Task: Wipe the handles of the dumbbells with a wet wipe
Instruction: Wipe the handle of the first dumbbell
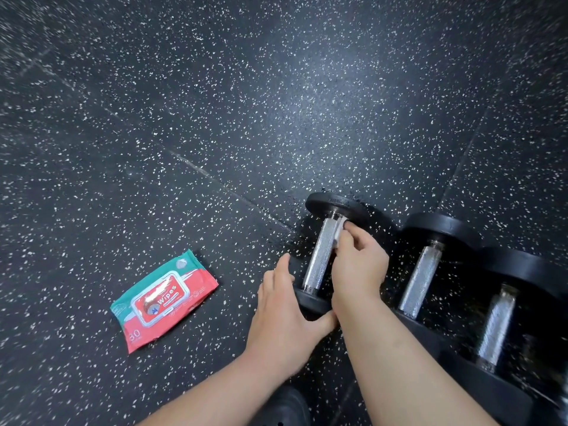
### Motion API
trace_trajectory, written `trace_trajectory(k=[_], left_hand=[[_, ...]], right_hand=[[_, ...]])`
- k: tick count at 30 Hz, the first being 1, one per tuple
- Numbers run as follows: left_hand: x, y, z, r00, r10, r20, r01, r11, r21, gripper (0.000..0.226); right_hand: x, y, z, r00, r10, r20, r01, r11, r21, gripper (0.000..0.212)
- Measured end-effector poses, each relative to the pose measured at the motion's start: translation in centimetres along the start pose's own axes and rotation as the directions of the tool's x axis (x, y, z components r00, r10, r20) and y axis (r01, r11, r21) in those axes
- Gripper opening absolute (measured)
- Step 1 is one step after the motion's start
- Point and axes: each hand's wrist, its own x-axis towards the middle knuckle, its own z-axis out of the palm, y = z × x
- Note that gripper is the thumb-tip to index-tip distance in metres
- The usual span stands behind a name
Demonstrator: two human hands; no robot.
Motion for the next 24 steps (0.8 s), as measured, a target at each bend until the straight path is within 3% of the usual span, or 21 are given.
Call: trace_trajectory(k=[8, 11, 16, 20, 24], left_hand=[[0.0, 0.3, -0.2, 1.000, -0.015, 0.028, 0.015, 1.000, 0.005, 0.128], [0.0, 0.4, -0.3, 0.999, -0.020, 0.033, 0.020, 1.000, -0.001, 0.127], [0.0, 0.5, -0.4, 0.999, -0.029, 0.045, 0.029, 1.000, -0.012, 0.127], [0.0, 0.6, -0.4, 0.998, -0.026, 0.056, 0.027, 1.000, -0.011, 0.126], [-0.1, 0.5, -0.3, 0.998, -0.025, 0.054, 0.025, 1.000, 0.000, 0.126]], right_hand=[[-0.9, -0.3, 0.1, 0.933, -0.358, 0.042, 0.352, 0.876, -0.329, 0.016], [-1.1, -0.4, 0.4, 0.918, -0.379, 0.119, 0.393, 0.819, -0.418, 0.021], [-0.8, -0.9, 1.0, 0.939, -0.336, 0.079, 0.335, 0.833, -0.440, 0.016], [-1.1, -0.5, 1.2, 0.929, -0.347, 0.132, 0.362, 0.771, -0.524, 0.013], [-0.9, -0.2, 1.0, 0.924, -0.366, 0.113, 0.370, 0.777, -0.509, 0.013]])
